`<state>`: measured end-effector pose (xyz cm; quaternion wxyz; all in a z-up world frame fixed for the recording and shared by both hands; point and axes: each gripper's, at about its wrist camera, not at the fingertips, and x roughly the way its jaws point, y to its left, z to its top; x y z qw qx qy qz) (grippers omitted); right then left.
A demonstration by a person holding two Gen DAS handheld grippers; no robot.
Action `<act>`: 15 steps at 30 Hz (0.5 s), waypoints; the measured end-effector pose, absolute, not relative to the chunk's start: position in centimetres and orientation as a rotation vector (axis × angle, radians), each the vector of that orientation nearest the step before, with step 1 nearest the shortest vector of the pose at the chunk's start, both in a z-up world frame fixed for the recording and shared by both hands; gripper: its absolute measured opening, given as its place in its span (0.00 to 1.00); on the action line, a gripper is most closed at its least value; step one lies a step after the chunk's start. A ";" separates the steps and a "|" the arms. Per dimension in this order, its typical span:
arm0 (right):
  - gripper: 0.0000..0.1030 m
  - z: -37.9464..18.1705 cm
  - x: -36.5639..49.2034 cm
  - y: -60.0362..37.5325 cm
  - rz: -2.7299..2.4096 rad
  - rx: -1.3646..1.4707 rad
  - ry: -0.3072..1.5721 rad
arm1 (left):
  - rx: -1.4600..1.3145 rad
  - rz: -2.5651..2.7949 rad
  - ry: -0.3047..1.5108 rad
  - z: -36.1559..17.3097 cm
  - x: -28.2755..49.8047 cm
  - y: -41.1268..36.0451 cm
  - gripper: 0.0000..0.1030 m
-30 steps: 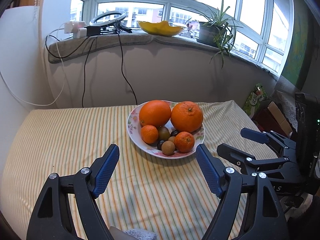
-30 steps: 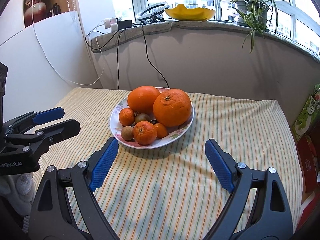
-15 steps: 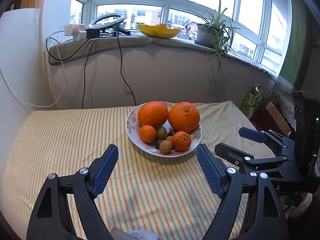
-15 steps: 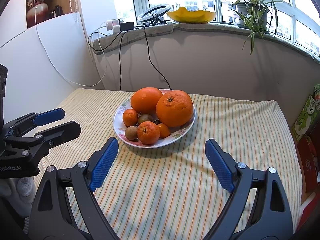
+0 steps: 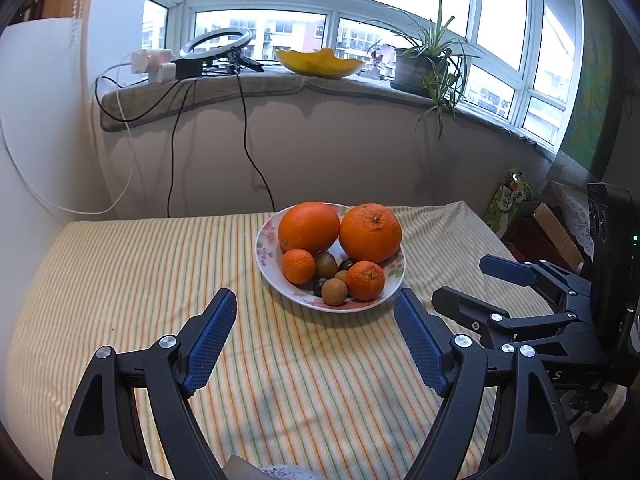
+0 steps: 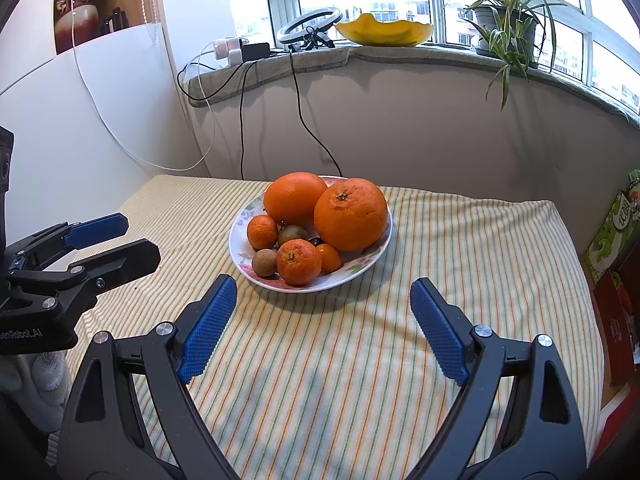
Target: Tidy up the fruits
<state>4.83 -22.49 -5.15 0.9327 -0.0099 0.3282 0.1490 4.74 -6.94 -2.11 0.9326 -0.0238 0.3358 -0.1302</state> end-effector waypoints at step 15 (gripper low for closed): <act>0.88 -5.6 5.0 -22.6 0.304 -0.023 0.683 | -0.046 -0.253 0.673 -2.3 4.7 -6.6 0.79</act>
